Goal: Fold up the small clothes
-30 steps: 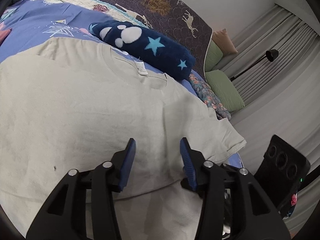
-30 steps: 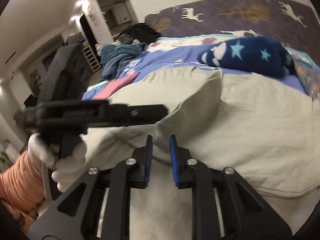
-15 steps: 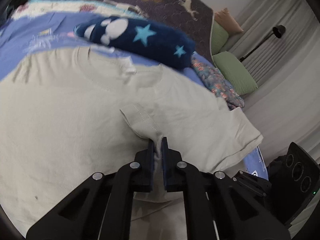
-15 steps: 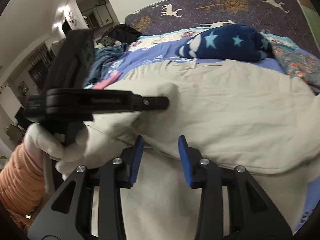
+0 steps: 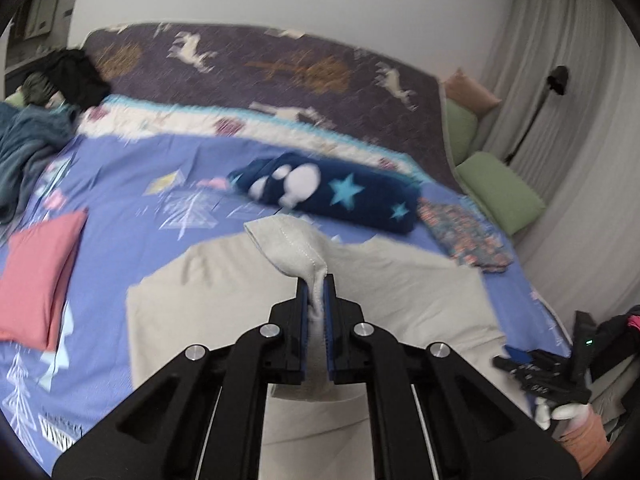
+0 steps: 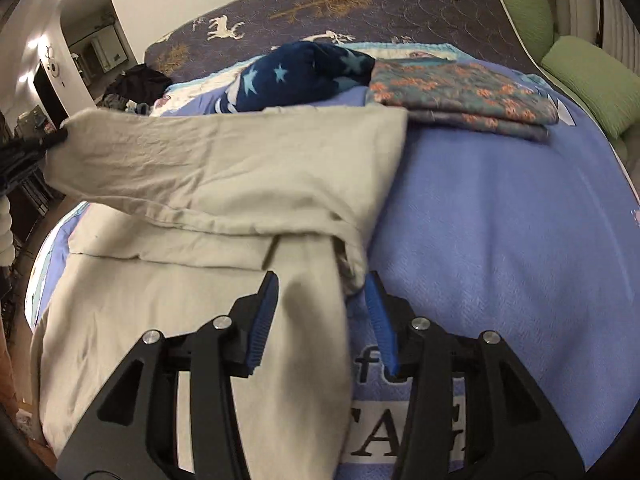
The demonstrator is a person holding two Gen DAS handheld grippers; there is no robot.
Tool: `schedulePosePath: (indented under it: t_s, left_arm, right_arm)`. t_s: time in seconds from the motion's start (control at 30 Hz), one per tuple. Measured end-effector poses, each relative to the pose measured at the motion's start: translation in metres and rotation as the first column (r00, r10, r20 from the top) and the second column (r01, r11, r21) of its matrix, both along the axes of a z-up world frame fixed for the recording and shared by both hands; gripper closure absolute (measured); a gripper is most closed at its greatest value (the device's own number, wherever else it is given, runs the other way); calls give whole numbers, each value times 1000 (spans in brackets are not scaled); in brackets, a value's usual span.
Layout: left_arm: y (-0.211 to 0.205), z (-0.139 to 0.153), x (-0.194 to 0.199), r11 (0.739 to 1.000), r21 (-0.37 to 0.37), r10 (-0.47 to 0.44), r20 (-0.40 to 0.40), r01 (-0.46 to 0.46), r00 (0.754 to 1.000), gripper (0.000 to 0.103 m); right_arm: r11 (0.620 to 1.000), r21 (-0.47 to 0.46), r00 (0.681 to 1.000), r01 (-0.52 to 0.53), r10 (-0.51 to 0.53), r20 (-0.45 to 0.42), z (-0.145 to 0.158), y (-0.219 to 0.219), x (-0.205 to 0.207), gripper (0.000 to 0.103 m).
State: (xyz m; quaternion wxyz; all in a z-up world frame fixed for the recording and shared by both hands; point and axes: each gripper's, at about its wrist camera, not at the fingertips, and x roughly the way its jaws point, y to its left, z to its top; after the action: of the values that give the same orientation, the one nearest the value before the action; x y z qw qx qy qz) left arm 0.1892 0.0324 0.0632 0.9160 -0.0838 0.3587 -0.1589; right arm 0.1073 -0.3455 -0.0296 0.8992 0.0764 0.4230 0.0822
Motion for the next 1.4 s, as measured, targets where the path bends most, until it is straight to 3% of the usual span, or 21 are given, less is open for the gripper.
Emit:
schedulePosePath:
  t_s: [0.17,0.3,0.43,0.57,0.77,0.9,1.0,1.1,1.13,1.17,1.3,1.4]
  left_arm:
    - [33,-26,2,994,-52,89,-74,-93,993,97]
    - [50,-5,-8,989,-97,107,-22,-109,994,97]
    - [55,-8,-5,991,-9,130,-47,-131,990,94]
    - [66,-47,0,975,104,209,-130,-196,969,93]
    - [89,-62,-15,954,151,280,-137,-259,950,92]
    - [85,-51,-18,962,134,251,-77,-240,965,81]
    - [66,-58,-11,964,179,215,-85,-197,973,64]
    - [50,-94,-1,947,281,208,-172,-154,963,60]
    - [48,-104,-2,942,297,212,-162,-157,964,57]
    - [48,-106,-7,940,292,217,-114,-176,969,57]
    - [59,-106,-6,956,228,219,-134,-185,967,56]
    - [62,-97,-8,954,224,227,-110,-198,968,56]
  right_arm:
    - [1000,-26,1000,17,-17,-6,-3,3,2,56]
    - [998,-39,998,58,-58,1,-1,-4,9,51]
    - [996,-44,997,75,-75,-11,-4,-7,12,49]
    - [996,-54,997,74,-74,-6,-4,-6,10,48]
    - [995,-52,996,88,-88,3,3,-11,7,48]
    - [996,-19,995,93,-92,39,14,-11,13,48]
    - [997,-7,995,79,-78,54,18,-3,22,48]
    - [996,-65,997,57,-61,-53,-1,7,38,47]
    - [996,-70,995,57,-62,-79,-10,6,40,46]
    - [996,-64,996,55,-59,-67,-9,6,38,46]
    - [997,-20,997,73,-73,-25,7,-7,40,46]
    - [995,24,995,99,-99,-14,20,-18,57,44]
